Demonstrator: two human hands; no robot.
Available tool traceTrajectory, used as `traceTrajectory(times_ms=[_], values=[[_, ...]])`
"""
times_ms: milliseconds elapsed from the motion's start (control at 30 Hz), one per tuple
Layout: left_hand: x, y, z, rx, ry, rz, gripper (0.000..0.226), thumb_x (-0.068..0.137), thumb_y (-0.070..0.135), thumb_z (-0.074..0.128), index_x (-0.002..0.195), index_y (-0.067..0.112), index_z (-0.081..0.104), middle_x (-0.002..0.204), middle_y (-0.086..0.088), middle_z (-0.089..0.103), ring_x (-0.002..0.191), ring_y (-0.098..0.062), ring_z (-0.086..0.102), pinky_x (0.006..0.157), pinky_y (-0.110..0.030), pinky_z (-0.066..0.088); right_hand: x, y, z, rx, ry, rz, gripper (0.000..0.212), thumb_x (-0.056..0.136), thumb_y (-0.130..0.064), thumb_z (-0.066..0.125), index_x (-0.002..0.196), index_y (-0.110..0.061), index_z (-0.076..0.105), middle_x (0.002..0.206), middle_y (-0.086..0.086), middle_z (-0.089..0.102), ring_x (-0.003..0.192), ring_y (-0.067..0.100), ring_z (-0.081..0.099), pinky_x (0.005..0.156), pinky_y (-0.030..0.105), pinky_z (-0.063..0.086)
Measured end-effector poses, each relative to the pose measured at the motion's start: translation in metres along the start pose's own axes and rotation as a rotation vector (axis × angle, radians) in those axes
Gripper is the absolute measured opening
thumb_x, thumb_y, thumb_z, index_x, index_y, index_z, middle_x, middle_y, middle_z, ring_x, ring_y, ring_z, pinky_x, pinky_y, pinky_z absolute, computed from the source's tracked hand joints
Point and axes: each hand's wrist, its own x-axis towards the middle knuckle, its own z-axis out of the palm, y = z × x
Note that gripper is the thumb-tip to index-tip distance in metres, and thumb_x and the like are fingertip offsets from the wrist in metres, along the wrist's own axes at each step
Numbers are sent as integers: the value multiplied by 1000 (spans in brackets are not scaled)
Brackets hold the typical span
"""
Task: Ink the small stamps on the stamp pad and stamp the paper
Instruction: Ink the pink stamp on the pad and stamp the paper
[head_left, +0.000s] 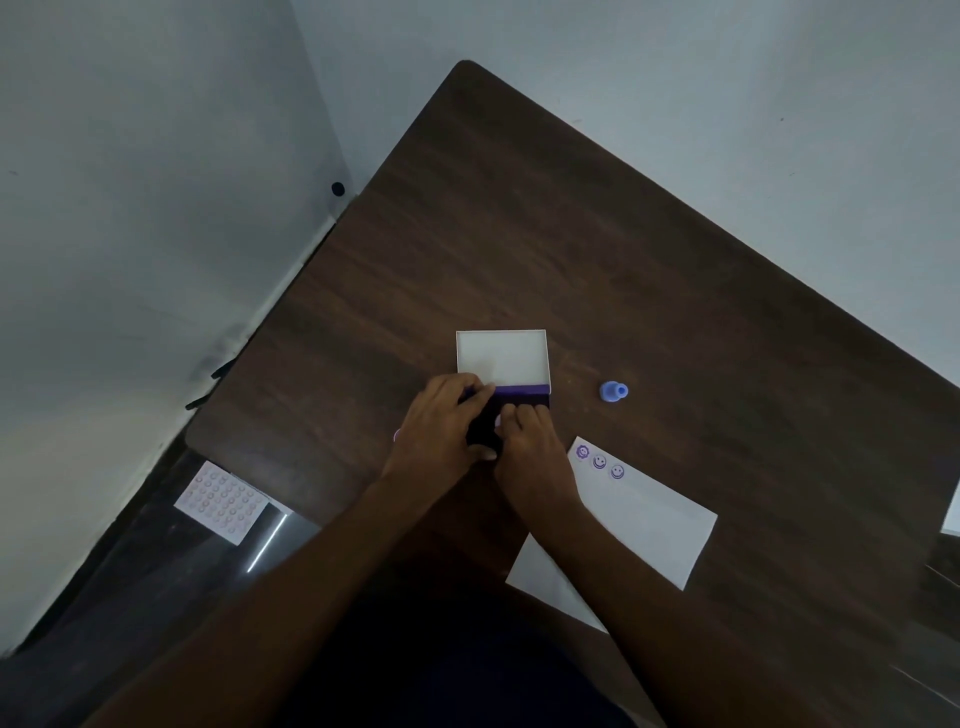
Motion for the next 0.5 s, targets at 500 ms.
traceTrajectory(times_ms=[500], values=[[0, 2, 3, 35, 24, 23, 85, 74, 46, 74, 145, 20, 36, 148, -7, 38, 135, -24, 31, 112, -38, 28, -1, 0, 1, -10, 30, -9, 39, 86, -12, 62, 121, -1, 53, 119, 18, 59, 108, 30, 53, 94, 37, 45]])
